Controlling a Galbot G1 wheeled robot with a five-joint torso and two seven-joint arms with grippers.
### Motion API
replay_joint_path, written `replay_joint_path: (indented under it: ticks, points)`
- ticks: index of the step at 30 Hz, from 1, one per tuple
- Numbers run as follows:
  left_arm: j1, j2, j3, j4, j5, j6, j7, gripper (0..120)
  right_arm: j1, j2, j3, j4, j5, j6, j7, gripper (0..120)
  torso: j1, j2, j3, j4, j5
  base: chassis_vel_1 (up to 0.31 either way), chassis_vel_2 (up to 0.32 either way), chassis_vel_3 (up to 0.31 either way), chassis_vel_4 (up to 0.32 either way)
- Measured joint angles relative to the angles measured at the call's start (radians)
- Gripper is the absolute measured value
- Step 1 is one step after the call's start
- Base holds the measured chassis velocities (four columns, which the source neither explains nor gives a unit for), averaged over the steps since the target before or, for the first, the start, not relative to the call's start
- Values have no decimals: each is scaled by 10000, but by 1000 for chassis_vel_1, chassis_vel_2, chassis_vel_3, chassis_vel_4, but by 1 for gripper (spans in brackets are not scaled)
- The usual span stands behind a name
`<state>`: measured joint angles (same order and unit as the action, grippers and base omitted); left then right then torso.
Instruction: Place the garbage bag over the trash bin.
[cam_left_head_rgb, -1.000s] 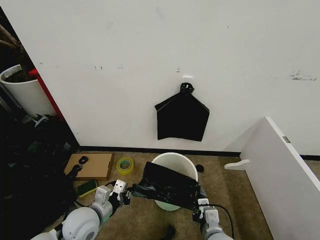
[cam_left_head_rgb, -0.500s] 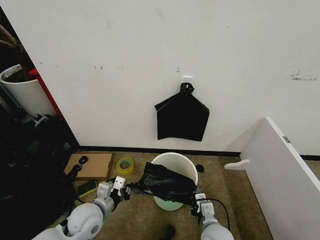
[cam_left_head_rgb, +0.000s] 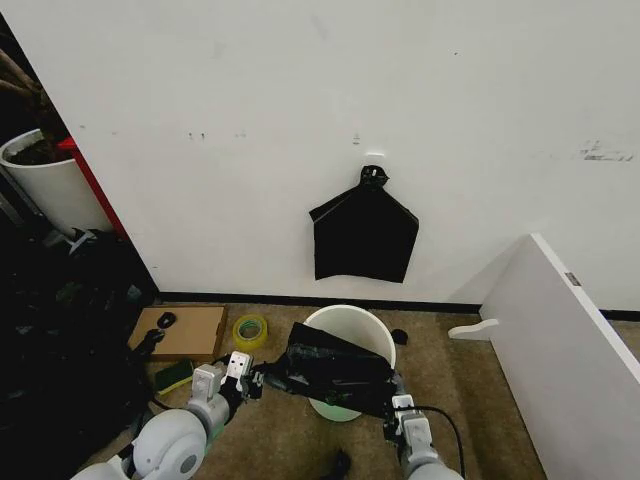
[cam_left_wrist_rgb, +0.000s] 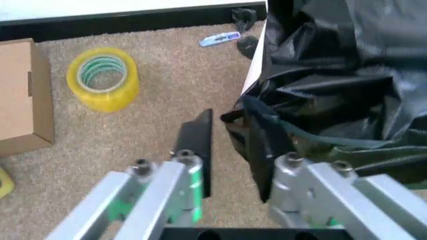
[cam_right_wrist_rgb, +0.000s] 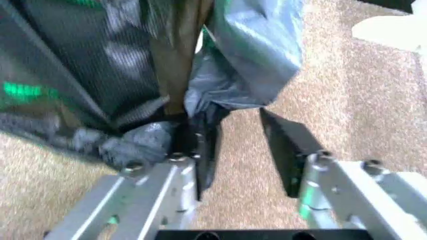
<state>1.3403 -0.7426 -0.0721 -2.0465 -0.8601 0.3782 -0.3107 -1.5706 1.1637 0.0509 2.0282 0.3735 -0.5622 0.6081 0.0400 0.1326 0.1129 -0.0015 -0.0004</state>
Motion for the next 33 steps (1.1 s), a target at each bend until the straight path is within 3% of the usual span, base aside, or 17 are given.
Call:
replay_joint_path:
  ticks: [13,14,18,21,33]
  points:
    - [215,152,-110,-319,231,-60,-10,66,-1366,-27,339,495,-1218,911,-528,75,0,0,-1,-2,-1,0,0,0,0]
    - [245,167,-111,-353,246,-82,-11,74,-1444,-27,379,527,-1275,1066,-603,82,0,0,-1,-1,-1,0,0,0,0]
    - [275,219,-117,-419,253,-131,-13,88,-1478,-19,461,500,-1389,1632,-732,95,0,0,-1,0,-1,0,0,0,0]
    - [290,272,-130,-474,268,-188,-38,98,-1574,-22,596,508,-1484,2155,-884,100,0,0,0,-1,0,0,0,0,0]
    - [467,553,-208,-804,584,-363,-25,100,-2029,-150,919,604,-2210,2795,-969,100,0,0,0,-1,-1,0,0,0,0]
